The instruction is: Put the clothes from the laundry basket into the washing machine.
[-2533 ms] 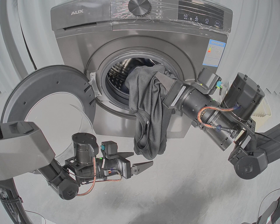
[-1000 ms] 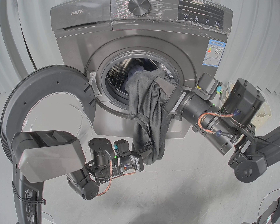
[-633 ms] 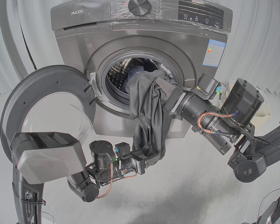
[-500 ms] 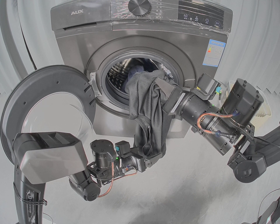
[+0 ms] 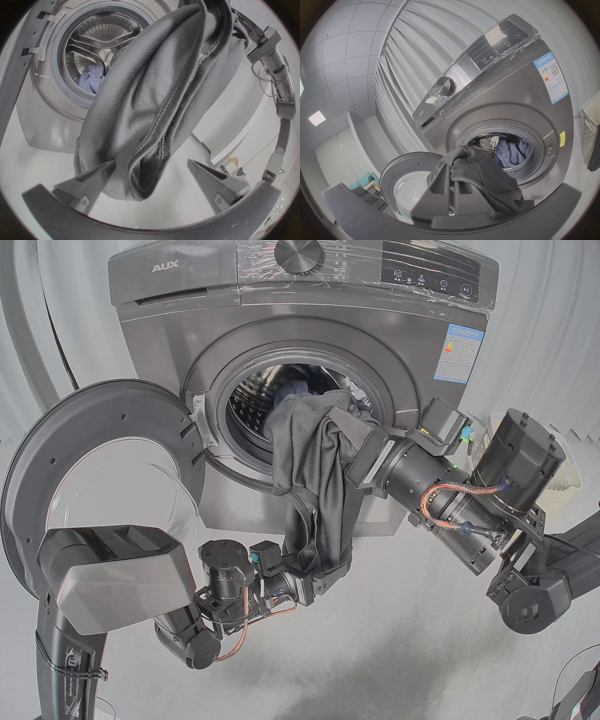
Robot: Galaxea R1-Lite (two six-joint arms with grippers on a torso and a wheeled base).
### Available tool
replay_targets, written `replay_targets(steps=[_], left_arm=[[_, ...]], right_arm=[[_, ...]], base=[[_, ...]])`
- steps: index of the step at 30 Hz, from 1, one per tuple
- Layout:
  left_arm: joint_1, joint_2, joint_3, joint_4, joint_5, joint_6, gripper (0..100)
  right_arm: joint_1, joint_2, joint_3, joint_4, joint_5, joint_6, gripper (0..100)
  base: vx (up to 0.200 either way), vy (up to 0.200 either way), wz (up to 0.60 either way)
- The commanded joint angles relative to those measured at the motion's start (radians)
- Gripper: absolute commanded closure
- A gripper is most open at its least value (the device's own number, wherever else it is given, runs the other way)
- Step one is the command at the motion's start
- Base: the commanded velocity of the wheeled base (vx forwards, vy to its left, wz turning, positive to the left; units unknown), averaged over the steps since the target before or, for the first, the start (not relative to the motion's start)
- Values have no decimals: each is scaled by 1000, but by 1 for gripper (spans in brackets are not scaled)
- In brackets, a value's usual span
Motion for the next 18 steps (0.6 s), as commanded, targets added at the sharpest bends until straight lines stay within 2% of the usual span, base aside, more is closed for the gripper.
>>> replay_targets(steps=[1,5,11,15,16,18], left_arm=[[0,9,-13,-6,0,0,100],[0,12,-19,-17,27,1,100],[-6,-7,22,-46,28,9,100],[-6,-53,73,-63,28,30,100],[-8,-96,134,-72,23,49,100],[-8,-144,188,-72,16,67,100]], right_arm=[[1,0,0,0,0,-6,100],[-1,0,1,0,0,-12,100],[-14,0,3,0,0,-12,100],[-25,0,3,0,0,-12,100],[-40,-1,7,0,0,-14,100],[-54,-1,7,0,0,-16,100]], base=[[0,0,0],[0,0,0],[0,0,0],[0,0,0],[0,0,0],[0,0,0]])
